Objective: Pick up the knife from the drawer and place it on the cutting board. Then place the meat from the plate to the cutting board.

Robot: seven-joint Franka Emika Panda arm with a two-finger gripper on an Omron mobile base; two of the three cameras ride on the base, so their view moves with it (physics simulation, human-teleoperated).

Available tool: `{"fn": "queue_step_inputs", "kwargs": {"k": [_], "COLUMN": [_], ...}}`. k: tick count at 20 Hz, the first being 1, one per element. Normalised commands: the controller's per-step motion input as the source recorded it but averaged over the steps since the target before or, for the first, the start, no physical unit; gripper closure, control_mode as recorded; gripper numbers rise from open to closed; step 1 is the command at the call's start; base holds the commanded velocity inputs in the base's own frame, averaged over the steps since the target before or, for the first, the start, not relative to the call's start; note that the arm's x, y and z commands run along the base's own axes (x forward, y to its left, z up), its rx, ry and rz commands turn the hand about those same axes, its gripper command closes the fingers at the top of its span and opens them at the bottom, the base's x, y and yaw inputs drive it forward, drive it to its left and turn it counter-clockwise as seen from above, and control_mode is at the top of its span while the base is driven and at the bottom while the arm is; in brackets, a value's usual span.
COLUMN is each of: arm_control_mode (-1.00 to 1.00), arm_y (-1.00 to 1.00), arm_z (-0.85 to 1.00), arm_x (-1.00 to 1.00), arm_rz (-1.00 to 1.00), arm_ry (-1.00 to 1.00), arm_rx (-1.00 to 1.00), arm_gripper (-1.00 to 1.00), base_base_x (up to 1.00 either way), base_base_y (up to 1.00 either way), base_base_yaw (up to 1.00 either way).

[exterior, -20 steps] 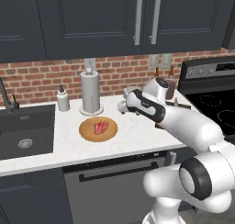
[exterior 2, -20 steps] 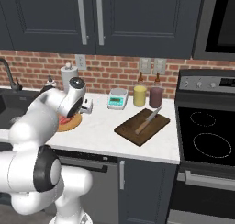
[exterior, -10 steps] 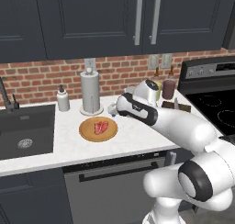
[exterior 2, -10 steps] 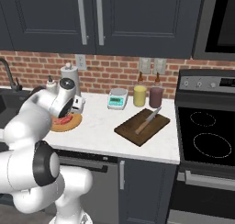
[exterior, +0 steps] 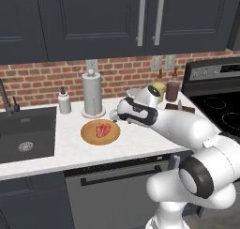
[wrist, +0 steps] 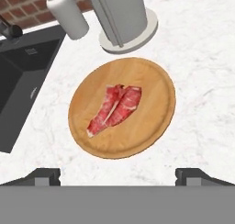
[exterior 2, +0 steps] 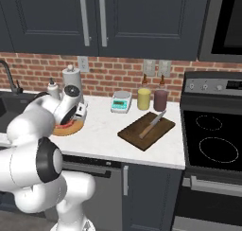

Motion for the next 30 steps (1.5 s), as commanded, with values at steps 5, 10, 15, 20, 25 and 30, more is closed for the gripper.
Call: {"fn": "queue_step_inputs", "kwargs": {"k": [5,10,15,20,25,30], "arm_control_mode": [-1.0,-1.0,-1.0,-1.0,-1.0,-1.0], "arm_y": [0.02,0.28,0.45,0.39,0.2,0.0], "arm_z": [-0.19,-0.16,-0.18,-0.22,-0.39,-0.16], "arm_x": [0.05,0.09,0.0,0.0,0.04,0.0], "arm_rz": [0.0,0.0,0.0,0.0,-0.09,-0.05], "arm_ry": [0.02,0.02,0.0,0.0,0.0,0.0], "arm_rx": [0.13,0.01,0.0,-0.01,-0.17,-0.01], "arm_gripper": [-1.0,-1.0,-1.0,-1.0,-1.0,-1.0], "base_base_x": [0.0,0.0,0.0,0.0,0.0,0.0], "base_base_y": [0.0,0.0,0.0,0.0,0.0,0.0], "base_base_yaw": [0.0,0.0,0.0,0.0,0.0,0.0]}}
